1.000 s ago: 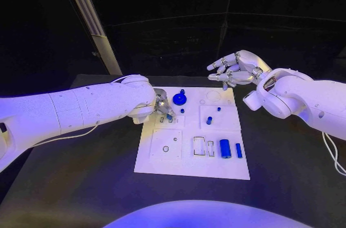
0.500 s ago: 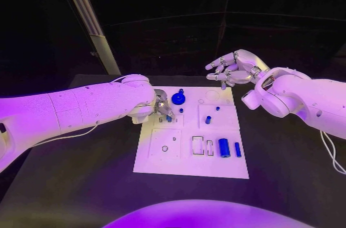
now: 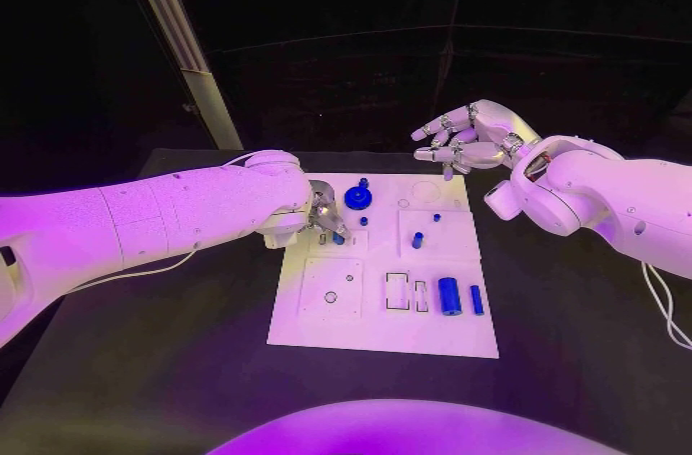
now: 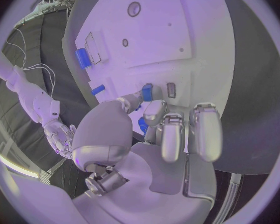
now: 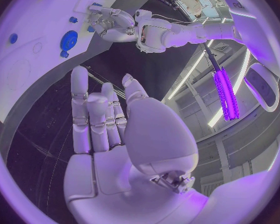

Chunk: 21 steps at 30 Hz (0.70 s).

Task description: Assemble the parts on the task board

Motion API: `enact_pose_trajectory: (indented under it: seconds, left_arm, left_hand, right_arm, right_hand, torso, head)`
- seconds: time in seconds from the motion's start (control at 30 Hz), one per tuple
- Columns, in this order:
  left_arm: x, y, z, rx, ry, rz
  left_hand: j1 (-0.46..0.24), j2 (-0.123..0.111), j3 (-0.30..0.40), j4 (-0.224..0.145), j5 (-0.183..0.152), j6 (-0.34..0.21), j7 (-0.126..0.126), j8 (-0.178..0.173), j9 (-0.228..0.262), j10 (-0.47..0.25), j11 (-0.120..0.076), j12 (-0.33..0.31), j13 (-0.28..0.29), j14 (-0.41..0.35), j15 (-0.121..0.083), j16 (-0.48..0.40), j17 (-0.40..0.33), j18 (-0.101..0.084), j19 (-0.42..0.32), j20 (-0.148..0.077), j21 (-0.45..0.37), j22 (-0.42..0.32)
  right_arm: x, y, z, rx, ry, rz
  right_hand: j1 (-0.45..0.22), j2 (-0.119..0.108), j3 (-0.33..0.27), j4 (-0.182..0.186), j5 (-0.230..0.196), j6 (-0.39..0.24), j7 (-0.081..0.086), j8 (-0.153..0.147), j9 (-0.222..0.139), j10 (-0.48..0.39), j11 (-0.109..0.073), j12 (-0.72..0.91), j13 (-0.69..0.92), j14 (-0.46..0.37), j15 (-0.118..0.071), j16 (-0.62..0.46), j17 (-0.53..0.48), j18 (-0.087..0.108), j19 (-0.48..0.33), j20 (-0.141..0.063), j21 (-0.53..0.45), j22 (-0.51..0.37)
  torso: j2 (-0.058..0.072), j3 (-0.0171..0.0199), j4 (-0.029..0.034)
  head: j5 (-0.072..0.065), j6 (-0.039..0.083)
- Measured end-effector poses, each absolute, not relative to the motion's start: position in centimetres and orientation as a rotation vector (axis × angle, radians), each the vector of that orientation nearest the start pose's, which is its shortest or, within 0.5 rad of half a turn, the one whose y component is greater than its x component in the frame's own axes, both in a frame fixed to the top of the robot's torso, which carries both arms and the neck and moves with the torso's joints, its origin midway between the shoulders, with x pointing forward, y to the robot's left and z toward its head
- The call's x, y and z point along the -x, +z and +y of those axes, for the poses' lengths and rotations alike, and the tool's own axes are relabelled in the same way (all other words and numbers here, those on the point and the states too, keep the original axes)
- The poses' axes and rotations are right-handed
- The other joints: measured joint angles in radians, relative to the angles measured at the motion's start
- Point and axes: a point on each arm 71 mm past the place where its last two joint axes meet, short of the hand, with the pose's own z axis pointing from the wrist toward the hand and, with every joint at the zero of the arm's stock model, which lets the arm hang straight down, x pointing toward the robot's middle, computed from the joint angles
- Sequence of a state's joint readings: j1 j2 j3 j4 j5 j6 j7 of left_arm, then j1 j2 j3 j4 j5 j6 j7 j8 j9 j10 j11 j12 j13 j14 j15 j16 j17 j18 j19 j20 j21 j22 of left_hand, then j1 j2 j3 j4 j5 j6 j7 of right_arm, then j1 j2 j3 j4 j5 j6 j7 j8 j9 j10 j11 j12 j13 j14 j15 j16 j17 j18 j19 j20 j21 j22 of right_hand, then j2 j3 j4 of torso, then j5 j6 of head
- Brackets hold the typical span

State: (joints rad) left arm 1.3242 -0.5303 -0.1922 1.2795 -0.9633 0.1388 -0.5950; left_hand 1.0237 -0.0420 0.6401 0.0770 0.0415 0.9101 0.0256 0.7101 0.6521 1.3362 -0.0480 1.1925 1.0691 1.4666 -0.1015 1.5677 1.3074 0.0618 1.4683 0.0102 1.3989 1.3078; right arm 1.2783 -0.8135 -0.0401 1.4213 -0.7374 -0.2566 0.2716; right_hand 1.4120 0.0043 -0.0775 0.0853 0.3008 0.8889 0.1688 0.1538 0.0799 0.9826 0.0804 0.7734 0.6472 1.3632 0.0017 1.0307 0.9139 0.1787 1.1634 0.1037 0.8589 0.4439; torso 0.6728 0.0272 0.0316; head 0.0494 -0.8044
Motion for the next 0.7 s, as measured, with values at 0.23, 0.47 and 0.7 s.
enact_pose_trajectory:
  seconds: [0.23, 0.47, 0.7]
  left_arm:
    - [-51.44, -23.01, 13.53, 0.133, -0.316, 2.398]
    - [-51.52, -22.96, 13.55, 0.128, -0.315, 2.403]
    - [-51.68, -22.96, 13.45, 0.122, -0.31, 2.409]
  left_hand:
    - [0.0, 0.0, -0.003, -0.003, 0.0, 0.001, 0.001, 0.0, 0.001, 0.0, 0.0, 0.0, 0.0, 0.0, 0.0, 0.0, 0.0, 0.0, 0.0, 0.0, 0.0, 0.0]
    - [0.0, 0.0, -0.003, -0.003, 0.002, 0.001, 0.002, 0.0, 0.001, 0.0, 0.0, -0.004, -0.003, 0.0, 0.0, 0.0, 0.0, 0.0, 0.0, 0.0, 0.0, 0.0]
    - [0.0, 0.0, -0.008, -0.008, 0.002, -0.001, -0.001, 0.003, 0.002, 0.0, 0.0, -0.009, -0.006, 0.0, 0.0, 0.0, 0.0, 0.0, 0.0, 0.0, 0.0, 0.0]
  right_arm:
    - [-51.34, -14.41, -20.83, -0.307, 1.221, 1.581]
    - [-51.35, -14.42, -20.84, -0.307, 1.22, 1.582]
    - [-51.35, -14.42, -20.8, -0.307, 1.221, 1.582]
  right_hand:
    - [0.0, 0.0, 0.0, 0.0, 0.0, 0.0, 0.0, 0.0, 0.0, 0.0, 0.0, 0.0, 0.0, 0.0, 0.0, 0.0, 0.0, 0.0, 0.0, 0.0, 0.0, 0.0]
    - [0.0, 0.0, 0.0, 0.0, 0.0, 0.0, 0.0, 0.0, 0.0, -0.004, 0.004, 0.0, -0.001, -0.005, 0.003, -0.004, -0.004, 0.0, -0.003, -0.003, 0.0, 0.0]
    - [0.0, 0.0, 0.0, 0.0, 0.0, -0.004, 0.004, 0.005, 0.0, -0.011, 0.004, 0.0, -0.005, -0.011, 0.004, -0.008, -0.012, 0.0, -0.007, 0.0, 0.0, 0.001]
  torso:
    - [0.0, 0.0, -0.0004]
    - [0.001, -0.0002, -0.0006]
    - [0.001, -0.0001, -0.001]
  head:
    - [0.0, -0.001]
    - [0.001, -0.002]
    - [0.003, -0.002]
